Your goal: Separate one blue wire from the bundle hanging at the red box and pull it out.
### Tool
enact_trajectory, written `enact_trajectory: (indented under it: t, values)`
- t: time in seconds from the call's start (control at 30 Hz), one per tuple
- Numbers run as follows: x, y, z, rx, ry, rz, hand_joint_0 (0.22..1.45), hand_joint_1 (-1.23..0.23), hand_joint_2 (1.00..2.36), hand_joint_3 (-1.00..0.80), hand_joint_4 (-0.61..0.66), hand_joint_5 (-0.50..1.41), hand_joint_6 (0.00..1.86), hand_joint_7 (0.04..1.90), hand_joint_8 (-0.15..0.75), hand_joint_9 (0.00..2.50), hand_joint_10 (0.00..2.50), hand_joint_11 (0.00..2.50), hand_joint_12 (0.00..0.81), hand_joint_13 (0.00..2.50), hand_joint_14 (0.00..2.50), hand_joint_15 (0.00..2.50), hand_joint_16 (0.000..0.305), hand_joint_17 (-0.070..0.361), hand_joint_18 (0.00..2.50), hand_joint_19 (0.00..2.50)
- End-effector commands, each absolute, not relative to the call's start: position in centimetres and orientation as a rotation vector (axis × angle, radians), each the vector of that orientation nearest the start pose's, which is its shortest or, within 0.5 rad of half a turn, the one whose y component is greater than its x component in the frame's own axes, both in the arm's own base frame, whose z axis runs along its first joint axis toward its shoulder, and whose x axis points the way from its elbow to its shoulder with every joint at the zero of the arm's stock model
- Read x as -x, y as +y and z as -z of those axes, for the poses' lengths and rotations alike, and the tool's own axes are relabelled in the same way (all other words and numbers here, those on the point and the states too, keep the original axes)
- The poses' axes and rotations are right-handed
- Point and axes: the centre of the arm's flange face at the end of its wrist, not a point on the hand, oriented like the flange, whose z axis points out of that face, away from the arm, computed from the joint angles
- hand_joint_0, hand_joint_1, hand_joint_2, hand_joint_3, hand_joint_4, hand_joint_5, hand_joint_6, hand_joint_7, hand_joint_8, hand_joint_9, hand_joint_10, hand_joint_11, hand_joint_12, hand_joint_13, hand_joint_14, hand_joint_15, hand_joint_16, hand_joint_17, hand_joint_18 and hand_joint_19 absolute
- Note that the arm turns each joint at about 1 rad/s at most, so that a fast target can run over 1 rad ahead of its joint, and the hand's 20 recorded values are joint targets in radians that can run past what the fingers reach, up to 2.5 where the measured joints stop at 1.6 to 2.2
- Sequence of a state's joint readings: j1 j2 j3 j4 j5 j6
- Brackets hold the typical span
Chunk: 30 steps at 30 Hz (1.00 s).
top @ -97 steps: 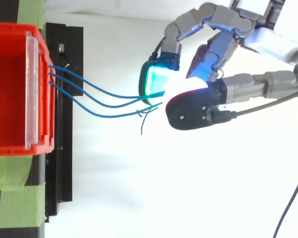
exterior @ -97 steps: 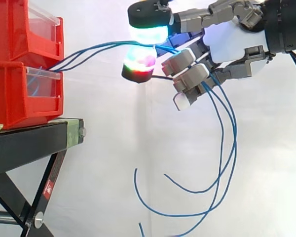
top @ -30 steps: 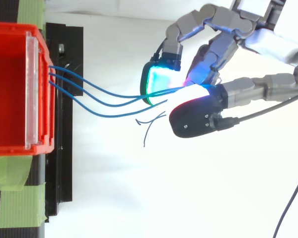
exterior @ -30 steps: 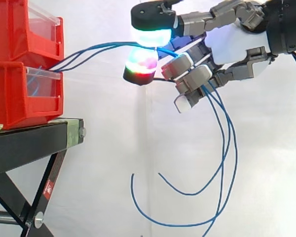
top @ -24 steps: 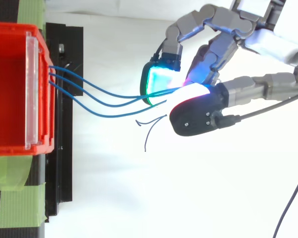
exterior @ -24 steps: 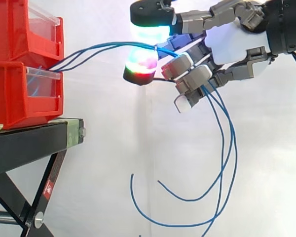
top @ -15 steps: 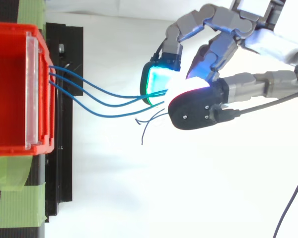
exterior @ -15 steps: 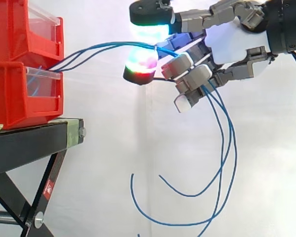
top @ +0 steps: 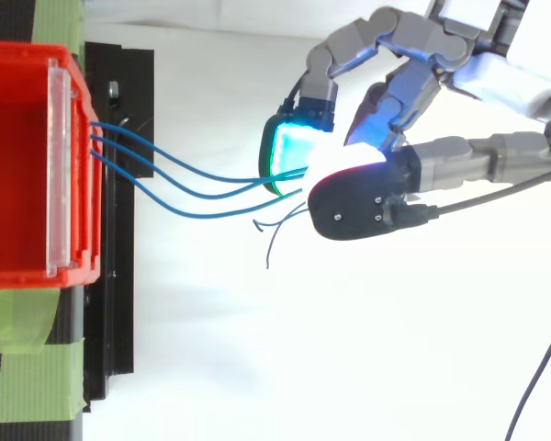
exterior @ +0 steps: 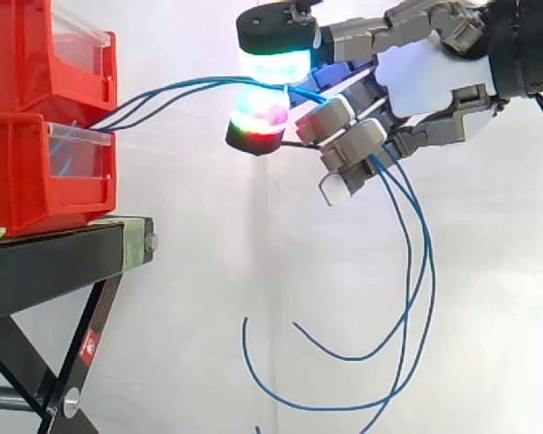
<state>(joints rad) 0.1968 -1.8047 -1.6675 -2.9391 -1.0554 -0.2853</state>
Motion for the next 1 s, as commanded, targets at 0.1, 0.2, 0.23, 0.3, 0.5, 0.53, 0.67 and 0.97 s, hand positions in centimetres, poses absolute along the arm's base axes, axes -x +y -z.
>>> enact_trajectory:
  t: [0.1, 0.2, 0.23, 0.3, 0.5, 0.53, 0.67, 0.97]
  values:
    - [-56.77, -7.30, -33.91, -1.205, 1.237, -0.672, 0.64, -0.78, 1.02, -0.28, 0.11, -0.21, 0.94, 0.88, 0.296, 1.19, 0.01, 1.63, 0.401, 1.24, 0.13, 1.69, 0.048, 0.109, 0.86, 0.67]
    - [-56.80, -7.30, -33.83, -1.206, 1.238, -0.671, 0.65, -0.80, 1.02, -0.28, 0.11, -0.21, 0.94, 0.88, 0.304, 1.17, 0.01, 1.61, 0.403, 1.23, 0.13, 1.70, 0.049, 0.110, 0.85, 0.67]
    - [-56.80, -7.30, -33.83, -1.206, 1.238, -0.671, 0.65, -0.80, 1.02, -0.28, 0.10, -0.21, 0.94, 0.88, 0.298, 1.17, 0.00, 1.61, 0.399, 1.22, 0.14, 1.69, 0.049, 0.109, 0.85, 0.67]
    - [-56.77, -7.30, -33.91, -1.205, 1.237, -0.672, 0.65, -0.81, 1.02, -0.26, 0.09, -0.21, 0.94, 0.88, 0.299, 1.16, 0.00, 1.63, 0.398, 1.22, 0.14, 1.69, 0.049, 0.110, 0.85, 0.66]
    - [-56.78, -7.30, -33.81, -1.207, 1.239, -0.671, 0.66, -0.83, 1.02, -0.19, 0.10, -0.22, 0.94, 0.88, 0.291, 1.13, 0.00, 1.63, 0.403, 1.20, 0.14, 1.69, 0.049, 0.110, 0.84, 0.66]
    - [-56.78, -7.30, -33.81, -1.207, 1.239, -0.671, 0.67, -0.83, 1.02, -0.18, 0.11, -0.22, 0.94, 0.87, 0.293, 1.13, 0.00, 1.63, 0.399, 1.18, 0.14, 1.69, 0.049, 0.110, 0.83, 0.66]
    - [-56.81, -7.28, -33.87, -1.208, 1.239, -0.674, 0.66, -0.85, 1.02, -0.20, 0.14, -0.23, 0.94, 0.87, 0.290, 1.09, 0.00, 1.64, 0.401, 1.16, 0.16, 1.68, 0.050, 0.112, 0.81, 0.65]
    - [-56.77, -7.31, -33.80, -1.209, 1.239, -0.672, 0.58, -0.72, 1.00, -0.46, 0.15, -0.22, 0.93, 0.86, 0.312, 1.14, 0.01, 1.57, 0.410, 1.19, 0.22, 1.64, 0.050, 0.113, 0.83, 0.68]
